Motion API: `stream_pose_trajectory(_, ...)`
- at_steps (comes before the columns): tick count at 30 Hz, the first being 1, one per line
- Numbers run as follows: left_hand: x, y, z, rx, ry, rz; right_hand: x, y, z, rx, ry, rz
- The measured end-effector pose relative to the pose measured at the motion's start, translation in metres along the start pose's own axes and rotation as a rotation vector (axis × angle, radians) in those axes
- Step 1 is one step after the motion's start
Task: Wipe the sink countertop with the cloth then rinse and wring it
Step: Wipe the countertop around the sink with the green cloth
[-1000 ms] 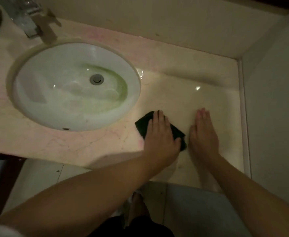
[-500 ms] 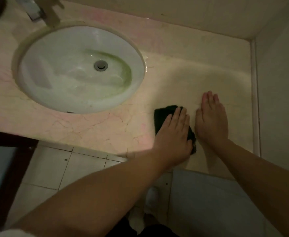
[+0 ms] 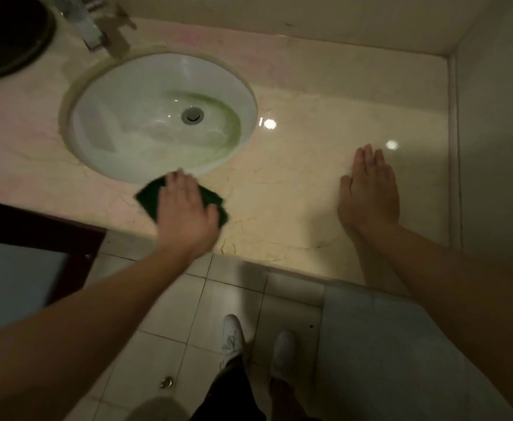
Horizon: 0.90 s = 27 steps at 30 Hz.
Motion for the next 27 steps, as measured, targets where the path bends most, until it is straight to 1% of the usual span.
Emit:
stream_pose_trajectory(3,-0.001,-0.024,-0.087,-0.178,-0.104,0.010,0.000,-0.002,0.001,-0.003,-0.003,-0.024)
stream_pose_trajectory(5,0.000,-0.030,-0.145,-0.306,-0.174,0.043,-0.002,-0.001,0.000,-0.007,0.003,-0.007)
stream_pose_trajectory(7,-0.002,-0.037,-0.191,-0.457,-0.138,0.085,-0.004,0.001,-0.002,-0.005,0.003,0.024)
stream_pose_trajectory(9,-0.005,-0.041,-0.210,-0.556,-0.107,0.113,-0.005,0.004,-0.004,-0.005,0.003,0.038)
stream_pose_trajectory(12,-0.006,-0.038,-0.184,-0.608,-0.126,0.111,-0.005,0.001,-0.004,-0.018,0.006,0.005)
stream_pose_trajectory(13,-0.004,-0.033,-0.163,-0.568,-0.177,0.085,-0.003,0.000,-0.003,-0.012,-0.001,-0.014)
stream_pose_trajectory(15,-0.004,-0.019,-0.105,-0.398,-0.256,0.043,0.000,0.001,-0.001,-0.007,-0.015,-0.030)
stream_pose_trajectory(17,-0.005,-0.016,-0.036,-0.251,-0.173,0.012,0.002,-0.001,0.002,-0.039,-0.011,-0.013)
stream_pose_trajectory(19,-0.005,-0.023,0.014,-0.183,-0.088,0.003,0.002,-0.005,0.012,-0.126,-0.026,-0.015)
stream_pose_trajectory(20,-0.004,-0.029,0.026,-0.173,-0.069,0.004,0.001,-0.008,0.018,-0.181,-0.035,-0.022)
stream_pose_trajectory(23,-0.008,-0.035,0.020,-0.249,-0.068,0.045,-0.001,-0.011,0.031,-0.297,-0.051,-0.010)
stream_pose_trajectory(27,-0.009,0.001,-0.025,-0.429,-0.140,0.053,-0.001,-0.009,0.030,-0.301,-0.063,0.000)
Point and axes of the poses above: each hand's wrist, its own y-axis towards the middle knuckle, its own x-axis out of the back of the hand, z = x × y, the point moved 5 cm from there along y, towards the middle knuckle, and after that the axes turned 13 degrees about -z, right-handed, at the moved point
